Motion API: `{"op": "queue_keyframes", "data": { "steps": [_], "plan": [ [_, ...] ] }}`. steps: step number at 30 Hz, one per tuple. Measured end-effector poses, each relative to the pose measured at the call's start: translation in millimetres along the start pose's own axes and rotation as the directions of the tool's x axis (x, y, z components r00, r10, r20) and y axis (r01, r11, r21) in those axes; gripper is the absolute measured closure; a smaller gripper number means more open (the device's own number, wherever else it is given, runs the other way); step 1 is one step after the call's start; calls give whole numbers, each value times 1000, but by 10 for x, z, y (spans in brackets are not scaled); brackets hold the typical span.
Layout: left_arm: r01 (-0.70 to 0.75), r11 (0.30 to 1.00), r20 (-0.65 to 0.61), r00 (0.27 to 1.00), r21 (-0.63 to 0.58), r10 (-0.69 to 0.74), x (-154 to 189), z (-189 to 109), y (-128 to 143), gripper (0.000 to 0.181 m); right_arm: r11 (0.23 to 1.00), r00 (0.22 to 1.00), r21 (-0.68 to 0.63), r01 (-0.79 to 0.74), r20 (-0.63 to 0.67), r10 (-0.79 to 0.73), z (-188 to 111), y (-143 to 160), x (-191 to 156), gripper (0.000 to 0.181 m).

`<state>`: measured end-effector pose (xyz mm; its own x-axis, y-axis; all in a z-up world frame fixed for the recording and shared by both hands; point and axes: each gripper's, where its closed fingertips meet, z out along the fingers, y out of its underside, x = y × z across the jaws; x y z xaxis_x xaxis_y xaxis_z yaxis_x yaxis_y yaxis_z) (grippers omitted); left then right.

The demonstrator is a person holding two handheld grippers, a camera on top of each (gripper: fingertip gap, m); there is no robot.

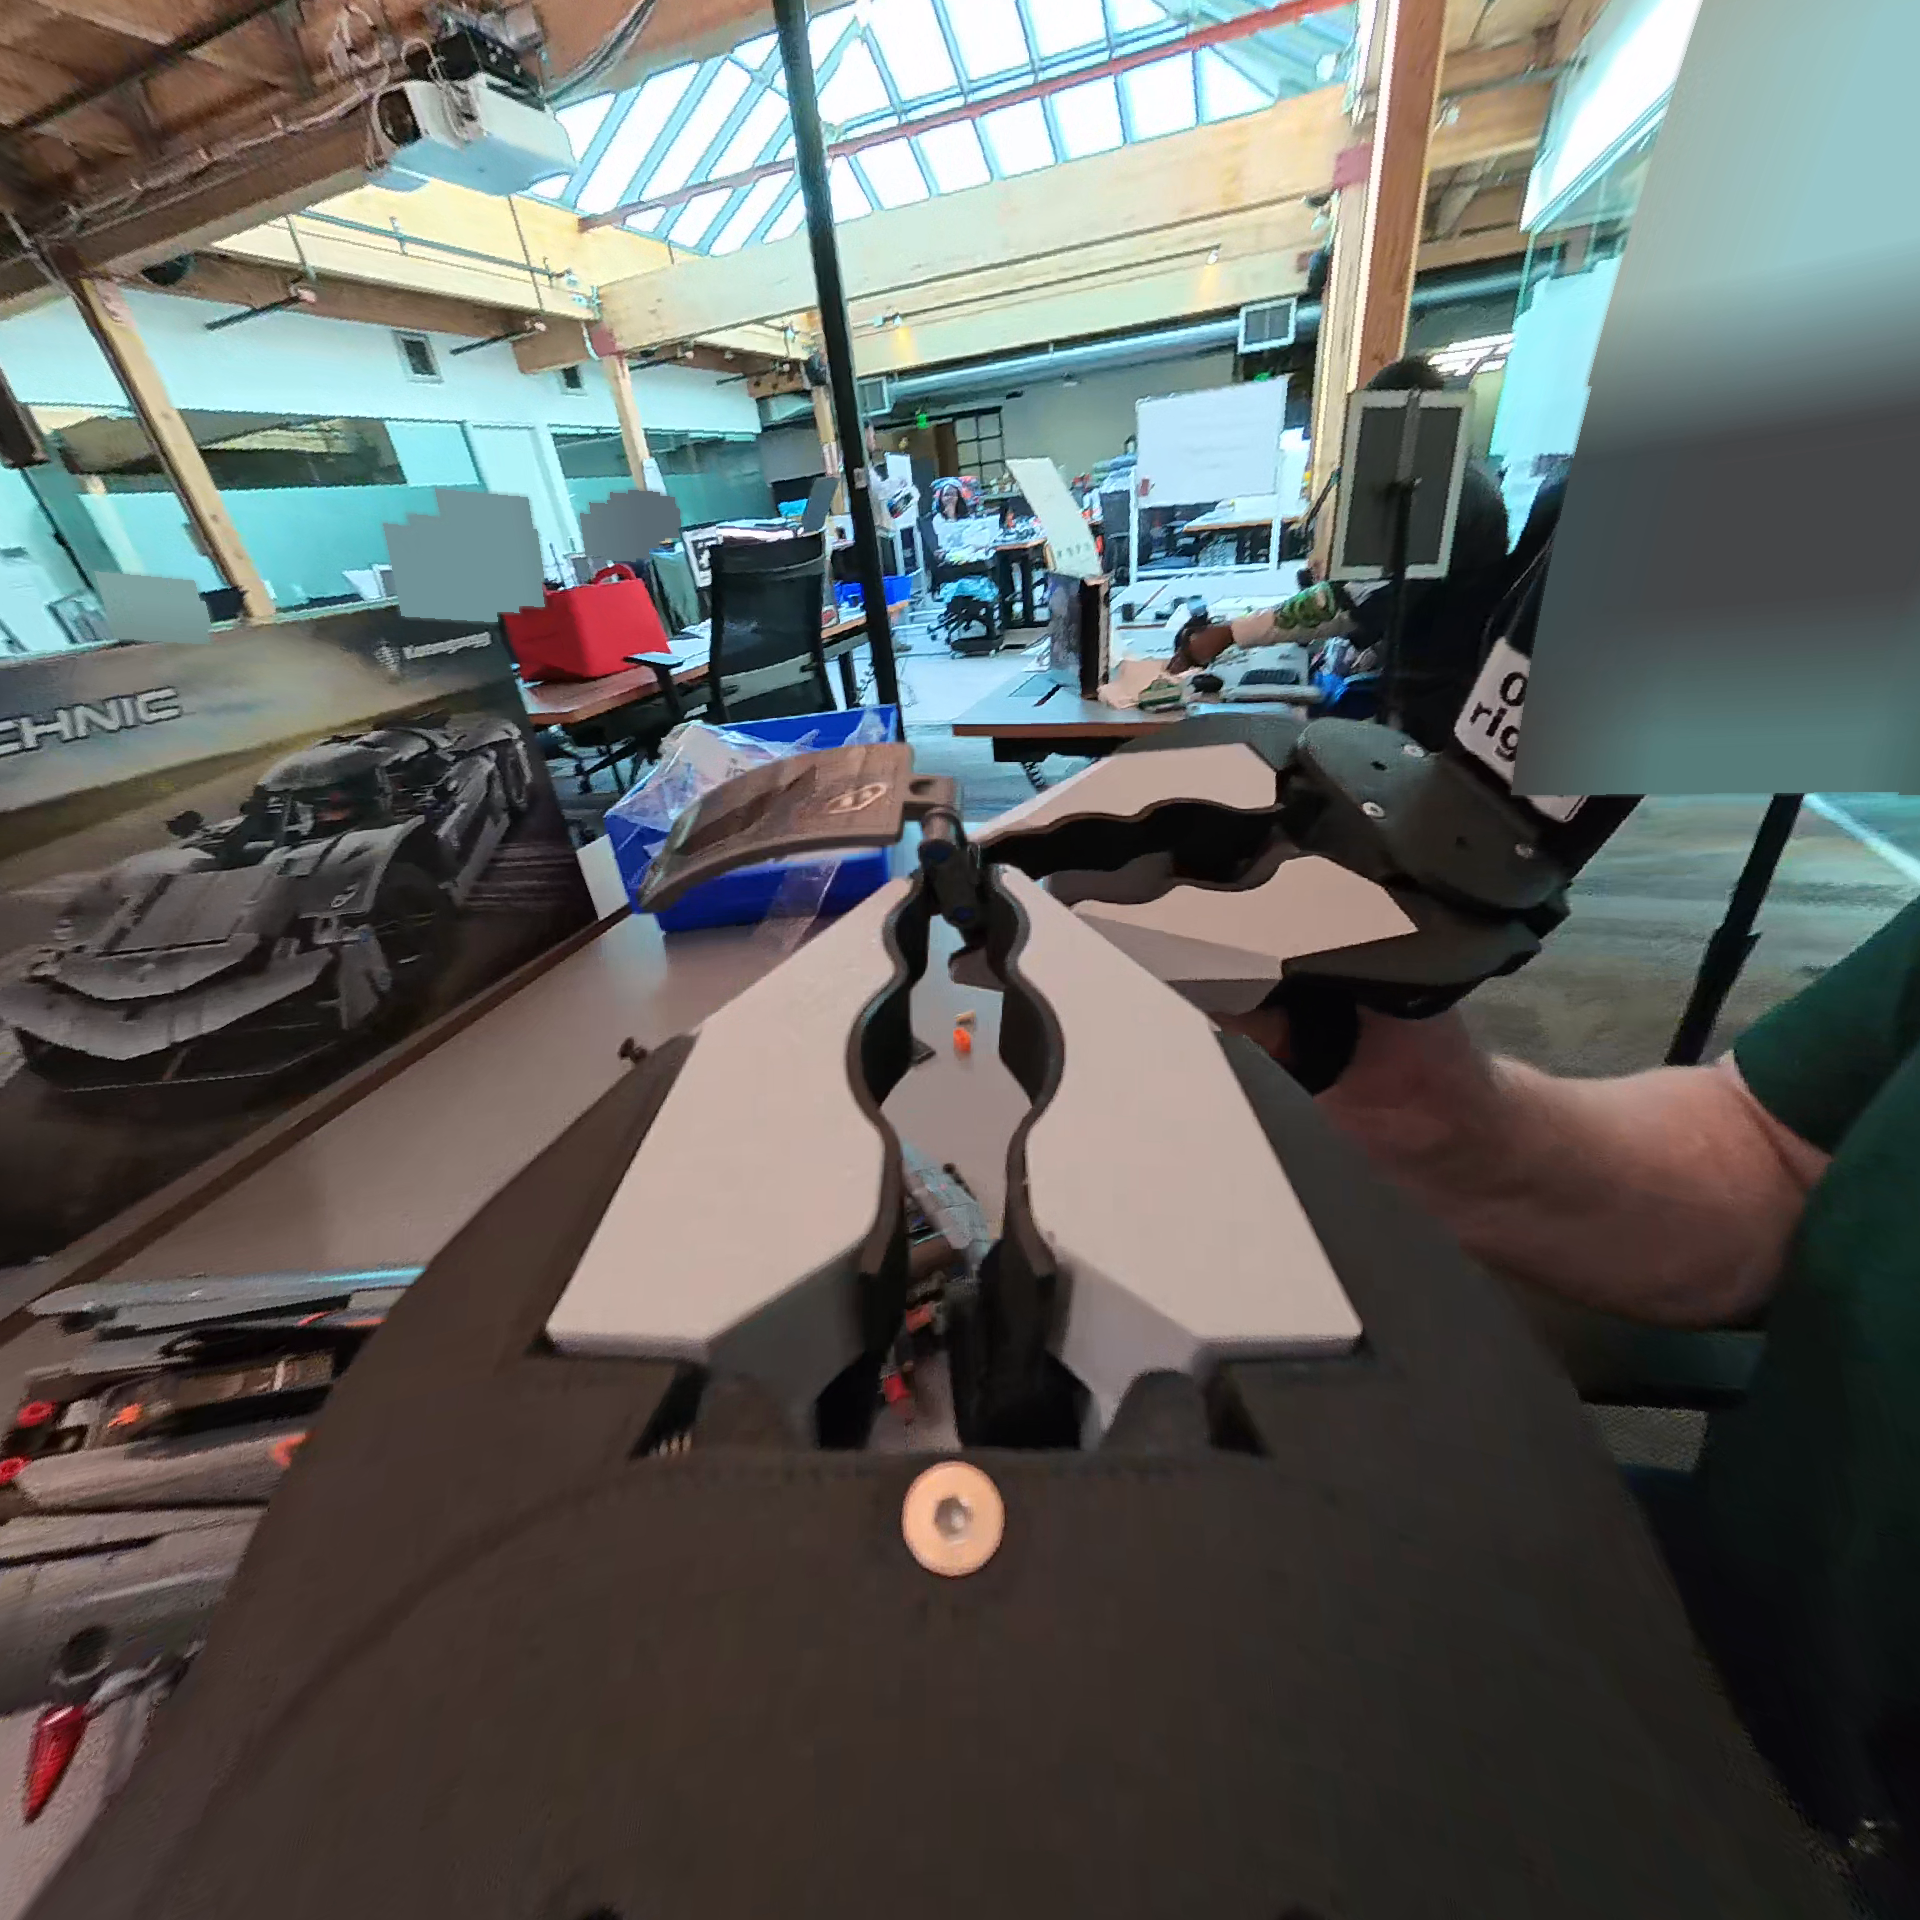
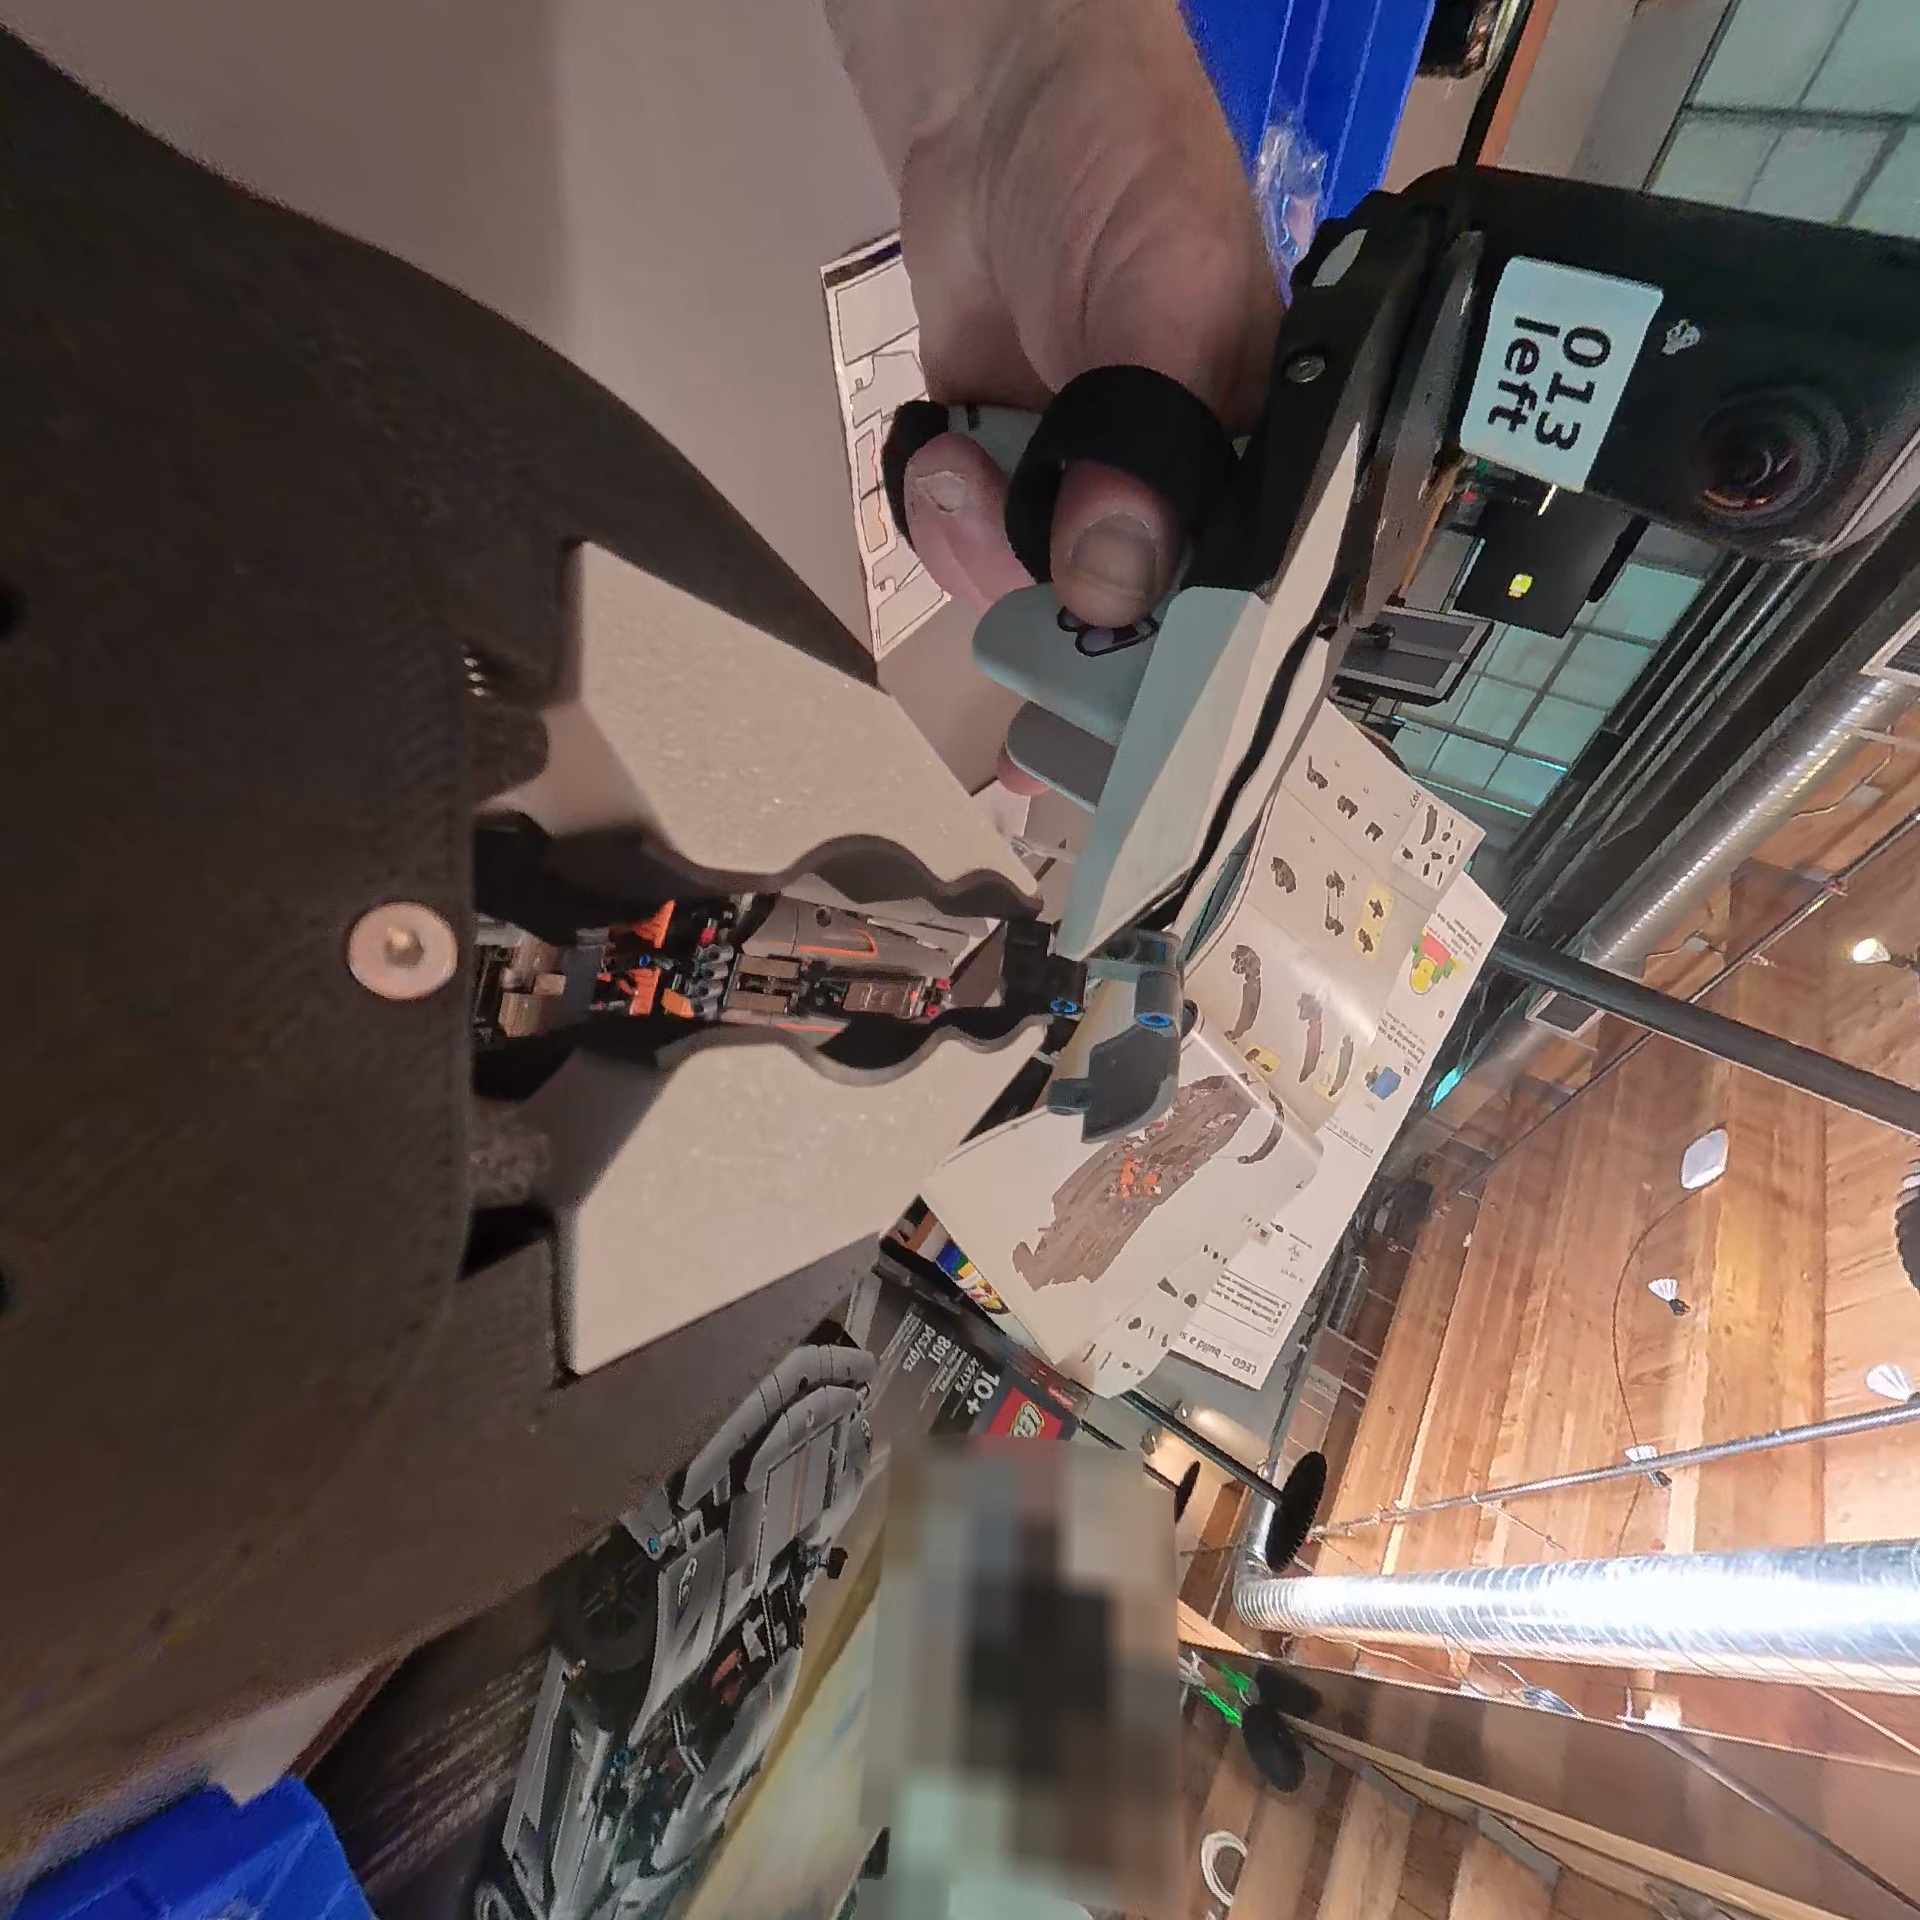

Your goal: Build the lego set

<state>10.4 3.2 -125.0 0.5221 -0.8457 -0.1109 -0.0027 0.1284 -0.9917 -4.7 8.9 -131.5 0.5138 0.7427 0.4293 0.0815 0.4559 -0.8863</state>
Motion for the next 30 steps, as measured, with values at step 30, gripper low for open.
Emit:
{"op": "queue_keyframes", "data": {
  "steps": [30],
  "plan": [
    [360, 922, -315, 900, 141, -303, 67, -26, -81, 176, 999, 999, 4, 47, 6, -47, -9, -15, -11, 157]
  ]
}}
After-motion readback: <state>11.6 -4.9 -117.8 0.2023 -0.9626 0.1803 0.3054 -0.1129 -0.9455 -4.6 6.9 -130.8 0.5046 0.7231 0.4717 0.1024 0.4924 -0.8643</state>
